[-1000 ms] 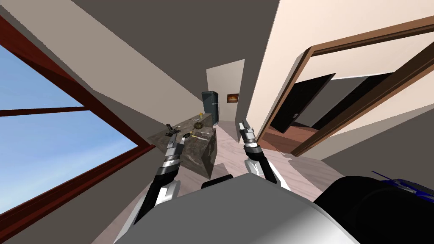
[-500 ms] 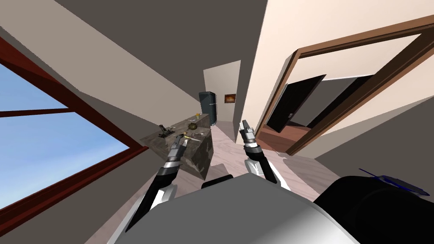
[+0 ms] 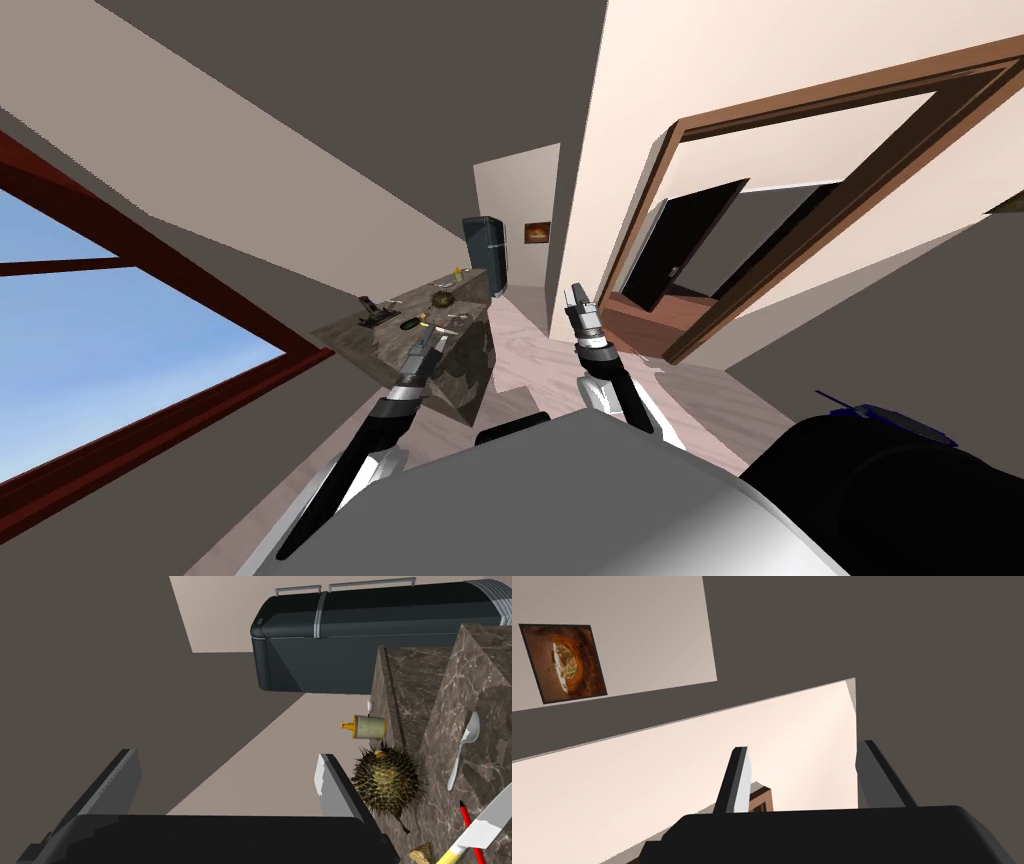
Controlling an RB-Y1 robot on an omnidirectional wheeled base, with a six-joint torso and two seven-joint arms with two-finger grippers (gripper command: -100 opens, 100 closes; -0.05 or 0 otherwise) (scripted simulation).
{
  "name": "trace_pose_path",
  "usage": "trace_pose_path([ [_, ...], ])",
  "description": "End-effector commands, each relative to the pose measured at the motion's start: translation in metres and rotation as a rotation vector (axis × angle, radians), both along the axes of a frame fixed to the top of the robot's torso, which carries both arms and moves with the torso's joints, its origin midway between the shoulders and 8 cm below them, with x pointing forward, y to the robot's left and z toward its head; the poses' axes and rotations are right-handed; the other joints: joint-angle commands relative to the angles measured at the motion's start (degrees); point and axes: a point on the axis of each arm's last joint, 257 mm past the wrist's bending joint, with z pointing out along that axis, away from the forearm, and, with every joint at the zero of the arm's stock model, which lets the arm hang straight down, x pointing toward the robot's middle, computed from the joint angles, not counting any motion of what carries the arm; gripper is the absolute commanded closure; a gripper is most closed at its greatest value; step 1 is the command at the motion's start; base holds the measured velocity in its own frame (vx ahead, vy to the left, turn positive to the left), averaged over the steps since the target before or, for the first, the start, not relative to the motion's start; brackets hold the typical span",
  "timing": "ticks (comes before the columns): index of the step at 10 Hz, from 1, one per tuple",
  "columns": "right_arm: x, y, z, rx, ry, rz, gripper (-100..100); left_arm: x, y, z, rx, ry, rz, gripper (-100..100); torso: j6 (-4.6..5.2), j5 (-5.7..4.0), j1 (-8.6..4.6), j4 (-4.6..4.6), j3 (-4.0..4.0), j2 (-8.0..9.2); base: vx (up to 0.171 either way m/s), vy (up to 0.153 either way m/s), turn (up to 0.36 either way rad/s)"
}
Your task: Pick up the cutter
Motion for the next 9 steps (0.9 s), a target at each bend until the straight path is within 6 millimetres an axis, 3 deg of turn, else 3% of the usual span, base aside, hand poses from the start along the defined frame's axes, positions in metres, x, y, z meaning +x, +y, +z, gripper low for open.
trace_pose_path([
  [1,0.0,0.0,0.0,0.0,0.0,0.0,0,0.0,0.0,-0.007,0.024,0.027,-0.023,-100,0.0,0.0,0.0,0.0,0.0,0.0,-0.017,-0.16,-0.016],
  [2,0.0,0.0,0.0,0.0,0.0,0.0,0,0.0,-0.001,-0.019,0.016,0.072,-0.041,-100,-0.01,0.01,0.11,-0.01,-0.03,-0.05,-0.014,-0.202,-0.071],
  [4,0.0,0.0,0.0,0.0,0.0,0.0,0,-0.002,-0.002,-0.021,0.05,0.079,-0.057,-100,-0.01,0.0,0.08,-0.01,-0.03,-0.05,-0.016,-0.12,0.003],
  [7,0.0,0.0,0.0,0.0,0.0,0.0,0,-0.006,-0.003,-0.051,0.063,0.189,-0.106,-100,-0.02,0.03,0.22,-0.03,-0.08,-0.14,-0.003,-0.166,-0.05],
  [9,0.0,0.0,0.0,0.0,0.0,0.0,0,-0.008,-0.002,-0.053,0.099,0.197,-0.121,-100,-0.02,-0.02,0.04,-0.01,-0.03,-0.05,-0.01,-0.128,-0.002],
])
